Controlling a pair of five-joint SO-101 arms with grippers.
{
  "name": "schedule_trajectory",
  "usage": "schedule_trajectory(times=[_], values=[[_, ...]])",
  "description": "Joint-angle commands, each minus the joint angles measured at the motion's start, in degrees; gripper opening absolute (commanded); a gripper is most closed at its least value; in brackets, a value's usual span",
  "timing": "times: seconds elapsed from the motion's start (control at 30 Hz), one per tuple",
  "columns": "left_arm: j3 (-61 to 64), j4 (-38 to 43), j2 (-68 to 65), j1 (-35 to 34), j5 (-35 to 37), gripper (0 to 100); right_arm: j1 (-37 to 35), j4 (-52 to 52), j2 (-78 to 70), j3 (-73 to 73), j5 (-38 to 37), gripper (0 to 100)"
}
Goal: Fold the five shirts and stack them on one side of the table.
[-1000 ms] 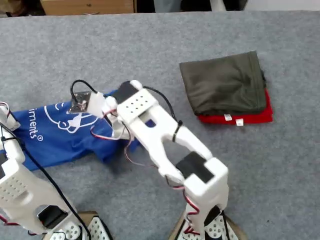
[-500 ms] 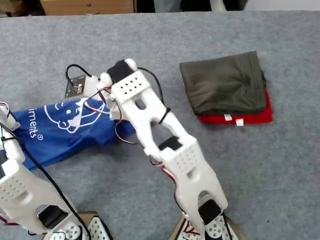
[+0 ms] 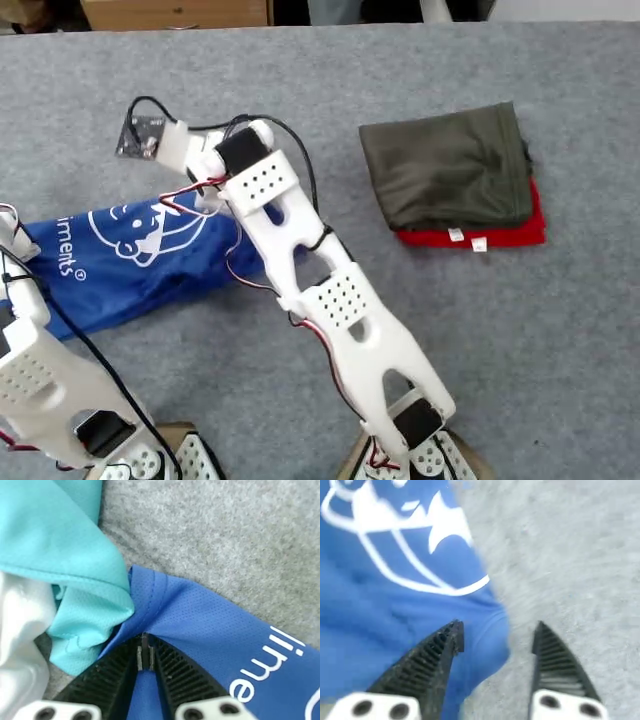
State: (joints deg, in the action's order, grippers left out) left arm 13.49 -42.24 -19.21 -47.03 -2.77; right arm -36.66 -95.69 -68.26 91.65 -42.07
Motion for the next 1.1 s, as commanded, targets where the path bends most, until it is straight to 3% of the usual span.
schedule_trajectory(times=[0.0, 0.1, 0.3, 0.73, 1.07], values=[[-1.01, 0.88, 1.85, -1.27, 0.7, 3, 0.7, 1.41, 1.27, 4.35, 3.87, 10.4], [-1.01, 0.88, 1.85, -1.27, 0.7, 3, 1.23, -1.67, 4.0, 4.18, 7.03, 1.2], [-1.01, 0.88, 1.93, -1.27, 0.7, 3, 1.76, -5.8, 13.49, -1.45, 12.31, 1.2], [-1.01, 0.88, 1.93, -1.27, 0.7, 3, -7.03, -3.96, 52.09, -75.56, 13.19, 1.2], [-1.1, 0.88, 1.93, -1.27, 0.7, 3, -9.76, 11.34, 49.27, -95.52, 16.62, 1.3]])
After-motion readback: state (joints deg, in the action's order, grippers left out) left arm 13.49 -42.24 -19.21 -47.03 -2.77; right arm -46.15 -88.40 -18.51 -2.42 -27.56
